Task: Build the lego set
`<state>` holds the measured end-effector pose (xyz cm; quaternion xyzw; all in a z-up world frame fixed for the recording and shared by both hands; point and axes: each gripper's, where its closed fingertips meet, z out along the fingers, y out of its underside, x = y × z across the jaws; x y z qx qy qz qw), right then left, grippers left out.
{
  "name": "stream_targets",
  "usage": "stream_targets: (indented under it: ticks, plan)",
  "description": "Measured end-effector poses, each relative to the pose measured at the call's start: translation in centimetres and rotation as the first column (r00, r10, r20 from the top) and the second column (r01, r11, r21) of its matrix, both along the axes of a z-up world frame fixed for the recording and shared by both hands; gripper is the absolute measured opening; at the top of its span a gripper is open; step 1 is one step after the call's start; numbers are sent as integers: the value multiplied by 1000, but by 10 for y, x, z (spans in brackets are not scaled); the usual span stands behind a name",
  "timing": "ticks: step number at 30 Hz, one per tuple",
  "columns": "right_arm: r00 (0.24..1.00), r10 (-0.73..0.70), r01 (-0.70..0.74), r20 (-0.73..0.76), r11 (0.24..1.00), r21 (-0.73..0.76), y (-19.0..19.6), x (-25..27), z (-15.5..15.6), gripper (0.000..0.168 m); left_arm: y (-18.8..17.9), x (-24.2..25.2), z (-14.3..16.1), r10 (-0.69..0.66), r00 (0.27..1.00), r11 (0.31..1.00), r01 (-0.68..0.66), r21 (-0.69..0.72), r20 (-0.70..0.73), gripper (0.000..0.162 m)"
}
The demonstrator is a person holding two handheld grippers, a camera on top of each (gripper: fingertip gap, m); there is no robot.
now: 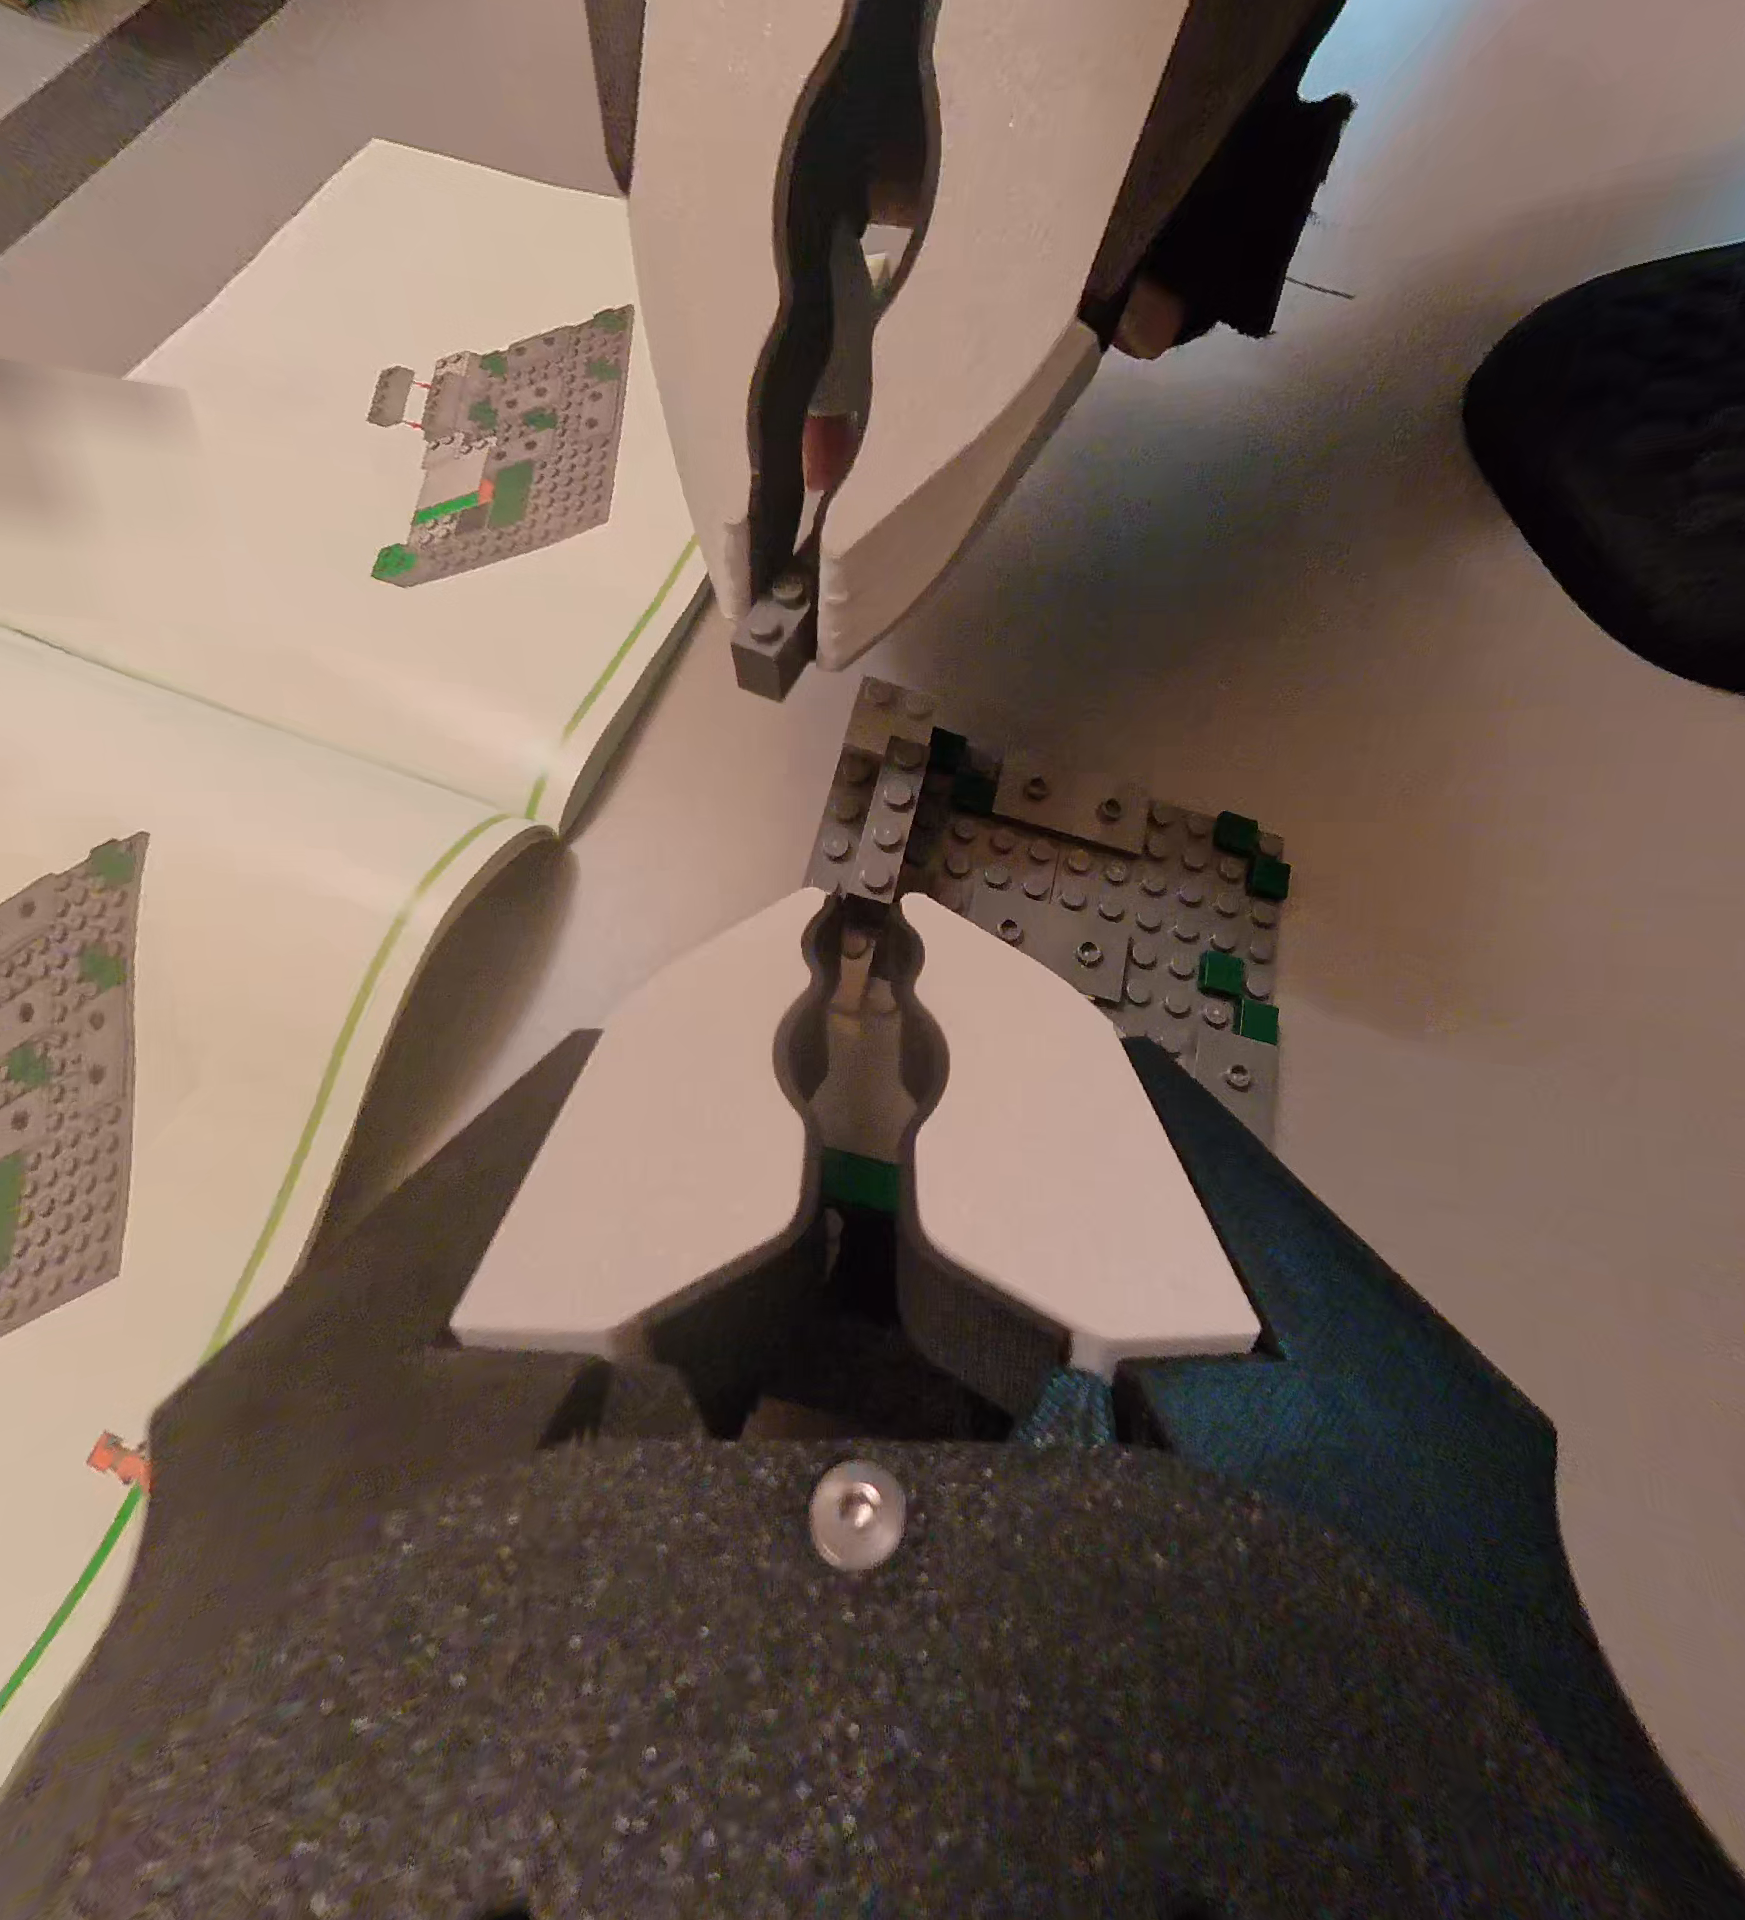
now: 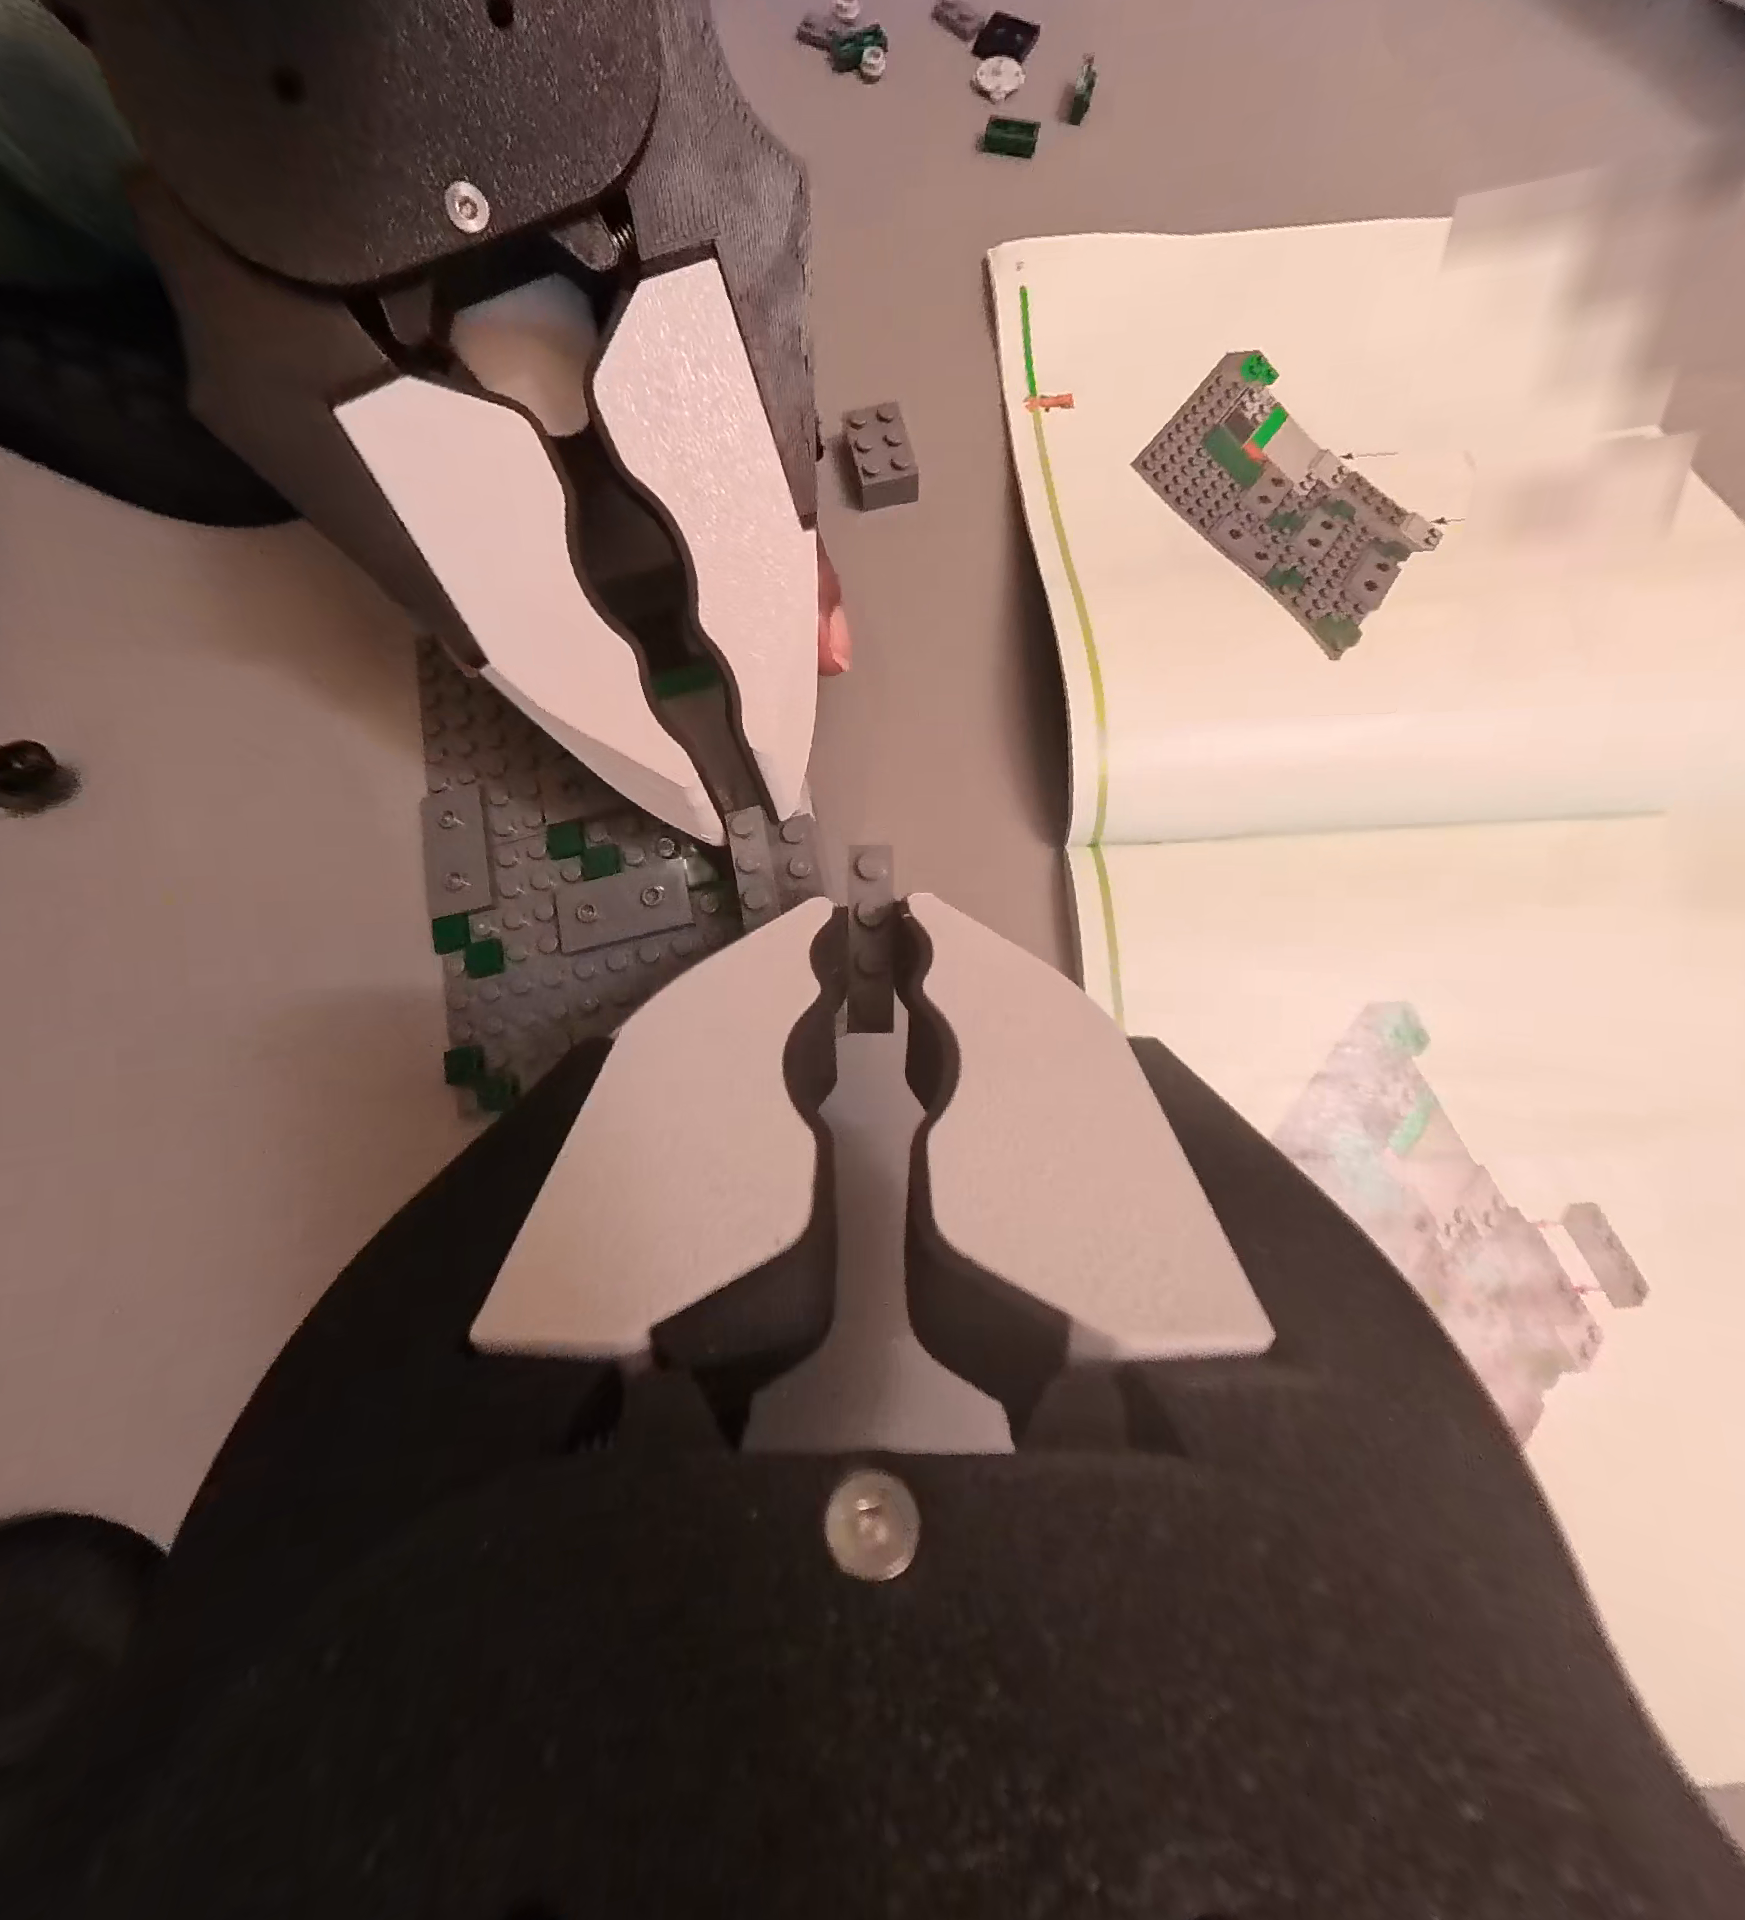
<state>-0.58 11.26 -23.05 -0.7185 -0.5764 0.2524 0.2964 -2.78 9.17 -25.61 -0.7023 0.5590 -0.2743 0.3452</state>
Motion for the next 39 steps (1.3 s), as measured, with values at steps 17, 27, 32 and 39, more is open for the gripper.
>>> stream_targets:
  ticks: [17, 27, 32, 39]
  plan:
    - [1000, 4, -4, 28, 1000, 1, -11, 13, 0, 8, 2, -29, 18, 64, 998, 997, -64, 30, -3, 9]
    - [996, 35, -37, 86, 999, 15, -11, 1, -7, 8, -9, -79, 7, 231, 973, 973, -232, -13, -8, 9]
    - [989, 57, -55, 136, 998, -13, -3, 3, -15, 8, -12, -84, 15, 258, 966, 966, -258, -6, 13, 7]
    - [968, 147, -134, 202, 988, -77, 11, -14, -24, 8, -13, -82, 14, 261, 965, 965, -261, 5, 9, 7]
